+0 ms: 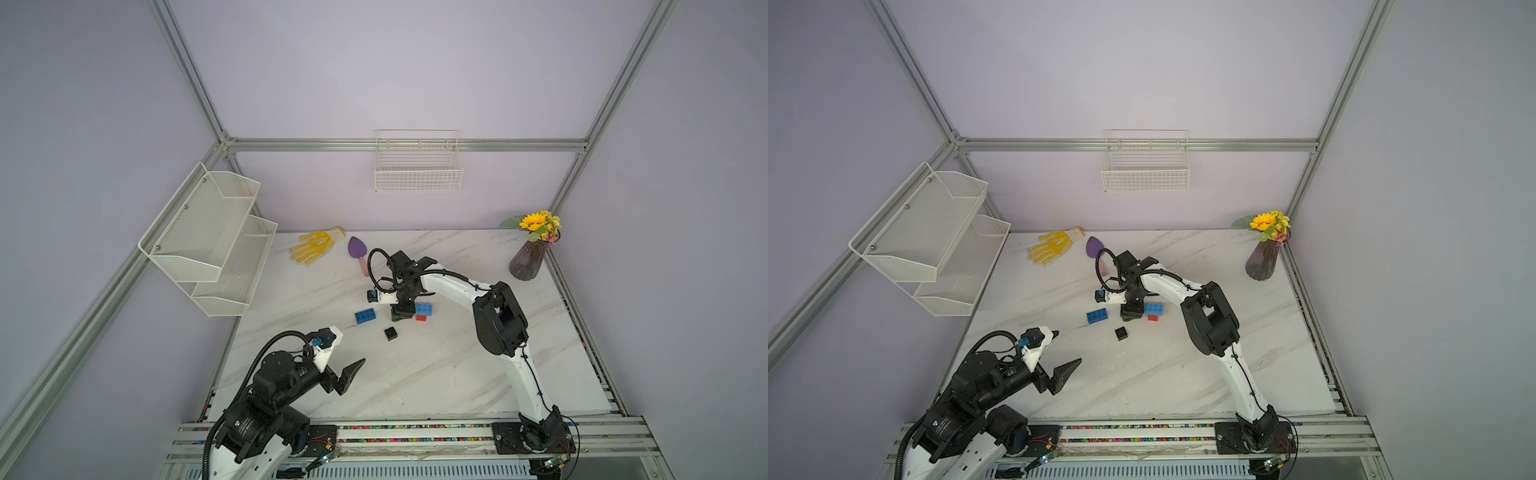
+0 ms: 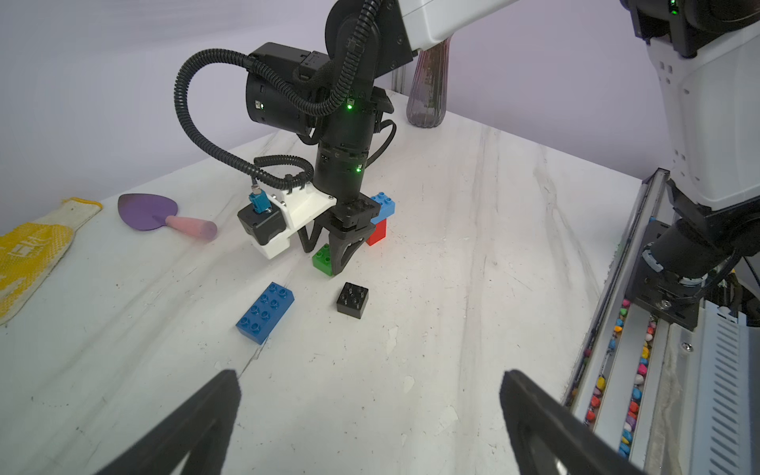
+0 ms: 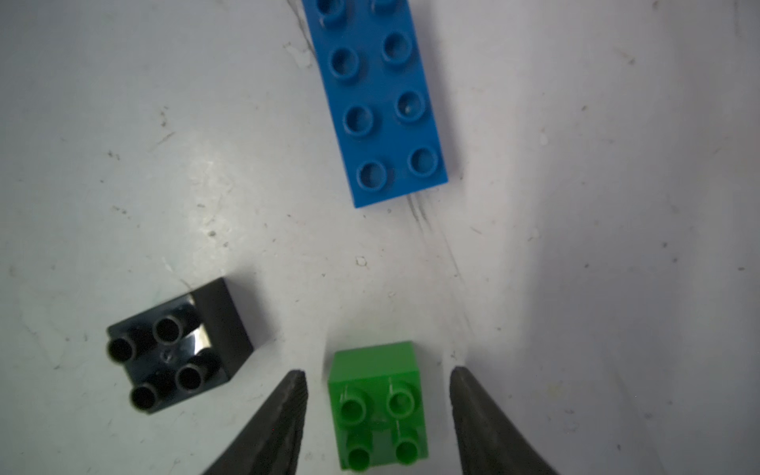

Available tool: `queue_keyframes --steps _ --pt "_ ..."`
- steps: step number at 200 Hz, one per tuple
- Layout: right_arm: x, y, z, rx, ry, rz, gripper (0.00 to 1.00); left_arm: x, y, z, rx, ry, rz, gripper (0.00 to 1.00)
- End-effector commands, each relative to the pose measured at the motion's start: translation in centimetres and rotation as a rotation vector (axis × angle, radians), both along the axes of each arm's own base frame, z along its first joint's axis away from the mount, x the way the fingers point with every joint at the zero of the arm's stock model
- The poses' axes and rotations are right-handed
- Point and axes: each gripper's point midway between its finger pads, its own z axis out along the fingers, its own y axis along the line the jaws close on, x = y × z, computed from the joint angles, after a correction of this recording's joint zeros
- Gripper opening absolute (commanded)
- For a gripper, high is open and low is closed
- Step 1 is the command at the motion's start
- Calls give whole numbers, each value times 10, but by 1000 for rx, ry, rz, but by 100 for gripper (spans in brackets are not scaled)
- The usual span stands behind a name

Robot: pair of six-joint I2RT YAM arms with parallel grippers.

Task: Assemble the letter f with lego
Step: Pick up the lego brick from the center of the board.

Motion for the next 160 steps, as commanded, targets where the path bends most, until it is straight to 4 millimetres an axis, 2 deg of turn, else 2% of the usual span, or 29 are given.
queue_keyframes --steps 1,85,160 --pt "8 4 12 16 -32 18 60 1 1 9 0 -48 0 100" --pt "6 -1 4 -49 8 40 57 1 2 10 0 -54 8 100" --pt "-1 -7 12 -46 31 32 56 2 2 9 1 -51 6 100"
